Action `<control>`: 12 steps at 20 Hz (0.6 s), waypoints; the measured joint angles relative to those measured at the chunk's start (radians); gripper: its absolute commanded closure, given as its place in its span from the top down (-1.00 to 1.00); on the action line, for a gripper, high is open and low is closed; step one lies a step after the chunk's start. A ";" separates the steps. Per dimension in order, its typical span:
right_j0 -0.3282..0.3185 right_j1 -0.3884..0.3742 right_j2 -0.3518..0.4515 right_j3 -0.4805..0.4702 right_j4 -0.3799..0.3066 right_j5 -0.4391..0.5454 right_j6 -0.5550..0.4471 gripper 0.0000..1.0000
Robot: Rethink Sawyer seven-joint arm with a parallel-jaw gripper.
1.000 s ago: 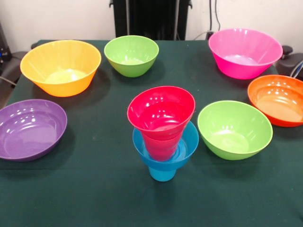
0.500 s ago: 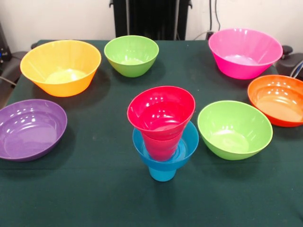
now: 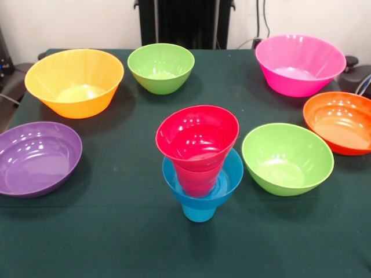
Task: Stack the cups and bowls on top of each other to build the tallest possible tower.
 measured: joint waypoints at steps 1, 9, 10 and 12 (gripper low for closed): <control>-0.003 -0.013 0.007 0.024 -0.006 -0.013 0.000 1.00; -0.043 -0.118 0.082 0.202 -0.095 -0.085 0.000 1.00; -0.046 -0.129 0.092 0.220 -0.108 -0.086 0.000 1.00; -0.052 -0.154 0.114 0.263 -0.141 -0.089 0.000 1.00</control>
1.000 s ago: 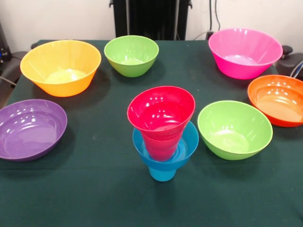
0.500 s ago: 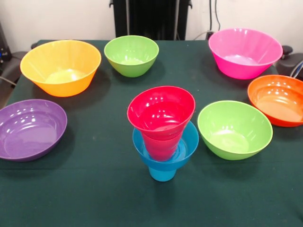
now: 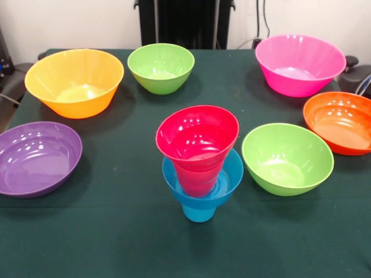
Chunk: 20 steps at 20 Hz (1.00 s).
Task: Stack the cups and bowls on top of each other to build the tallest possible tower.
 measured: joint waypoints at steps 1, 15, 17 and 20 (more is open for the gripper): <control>-0.003 -0.010 0.010 0.017 -0.016 -0.004 0.000 1.00; -0.210 -0.125 0.146 0.275 -0.220 -0.221 0.000 1.00; -0.252 -0.133 0.162 0.309 -0.256 -0.256 0.000 1.00; -0.312 -0.144 0.179 0.362 -0.315 -0.308 0.000 1.00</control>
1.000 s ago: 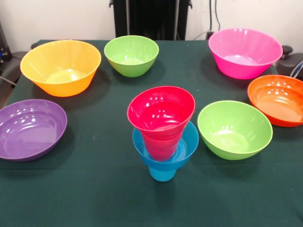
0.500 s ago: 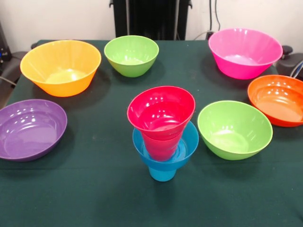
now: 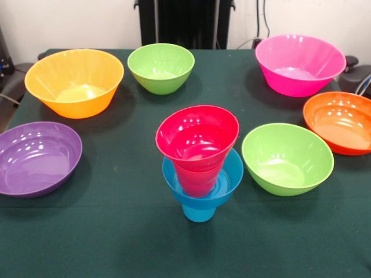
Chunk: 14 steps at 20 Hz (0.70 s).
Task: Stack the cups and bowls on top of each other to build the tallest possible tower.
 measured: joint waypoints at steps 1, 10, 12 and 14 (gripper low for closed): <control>-0.008 -0.001 0.002 0.008 -0.009 -0.007 0.000 1.00; -0.080 -0.002 0.038 0.106 -0.113 -0.083 0.000 1.00; -0.090 0.000 0.043 0.119 -0.129 -0.104 0.000 1.00; -0.112 0.011 0.051 0.142 -0.162 -0.157 0.000 1.00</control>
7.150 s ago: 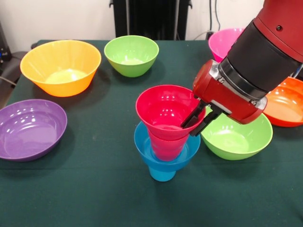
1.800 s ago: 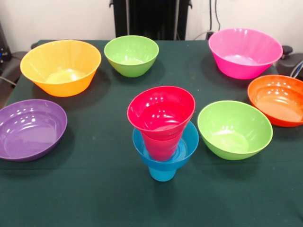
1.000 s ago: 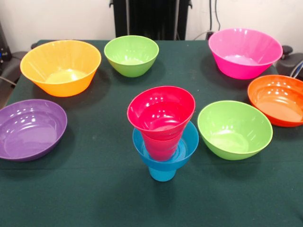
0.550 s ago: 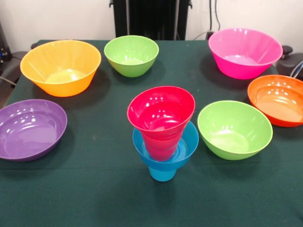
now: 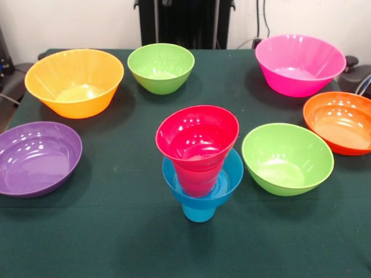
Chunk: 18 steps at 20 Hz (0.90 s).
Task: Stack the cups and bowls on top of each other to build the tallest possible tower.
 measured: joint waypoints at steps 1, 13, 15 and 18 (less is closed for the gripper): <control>-0.004 0.002 0.001 0.003 -0.005 -0.008 0.000 1.00; -0.084 0.114 0.004 0.051 -0.119 -0.259 0.000 1.00; -0.090 0.131 0.006 0.051 -0.128 -0.276 0.000 1.00; -0.095 0.145 0.011 0.051 -0.130 -0.279 0.000 1.00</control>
